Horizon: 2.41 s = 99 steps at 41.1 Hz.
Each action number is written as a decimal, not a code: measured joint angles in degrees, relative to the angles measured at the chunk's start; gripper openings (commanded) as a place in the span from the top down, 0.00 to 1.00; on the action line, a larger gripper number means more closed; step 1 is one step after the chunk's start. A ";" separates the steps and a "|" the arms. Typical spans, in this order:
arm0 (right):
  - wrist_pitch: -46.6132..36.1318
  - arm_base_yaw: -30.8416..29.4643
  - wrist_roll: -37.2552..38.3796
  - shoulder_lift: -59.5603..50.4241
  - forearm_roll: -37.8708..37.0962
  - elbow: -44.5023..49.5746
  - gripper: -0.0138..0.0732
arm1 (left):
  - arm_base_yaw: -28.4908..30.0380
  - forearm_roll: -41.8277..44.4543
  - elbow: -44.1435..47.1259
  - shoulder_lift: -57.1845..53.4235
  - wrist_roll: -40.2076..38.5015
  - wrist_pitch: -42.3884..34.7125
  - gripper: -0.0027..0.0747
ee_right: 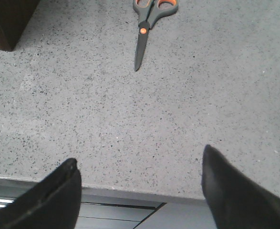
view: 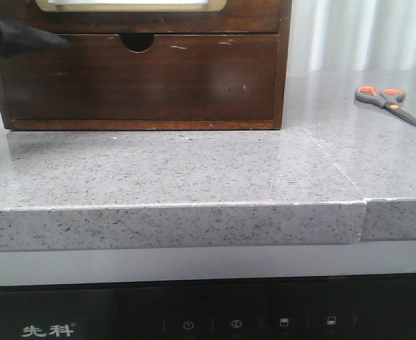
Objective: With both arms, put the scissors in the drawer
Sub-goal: 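Hook the left gripper on the white drawer handle and pull outward, then pull the drawer fully open with the left gripper and release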
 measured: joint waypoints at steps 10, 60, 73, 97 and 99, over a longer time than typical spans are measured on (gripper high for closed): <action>0.00 0.00 0.00 0.00 0.00 0.00 0.21 | 0.00 -0.21 -1.31 1.17 0.00 1.22 0.63; 0.00 0.00 0.00 0.00 0.00 0.00 0.21 | 0.00 -3.69 29.66 -28.70 0.46 8.46 0.87; 0.00 0.00 0.00 0.00 0.00 0.00 0.21 | -0.20 -0.65 30.44 -30.64 5.12 11.55 0.30; 0.00 0.00 0.00 0.00 0.00 0.00 0.21 | -0.35 12.89 31.28 -40.06 1.66 14.00 0.30; 0.00 0.00 0.00 0.00 0.00 0.00 0.21 | -0.35 16.76 31.13 -42.06 -0.55 13.69 0.30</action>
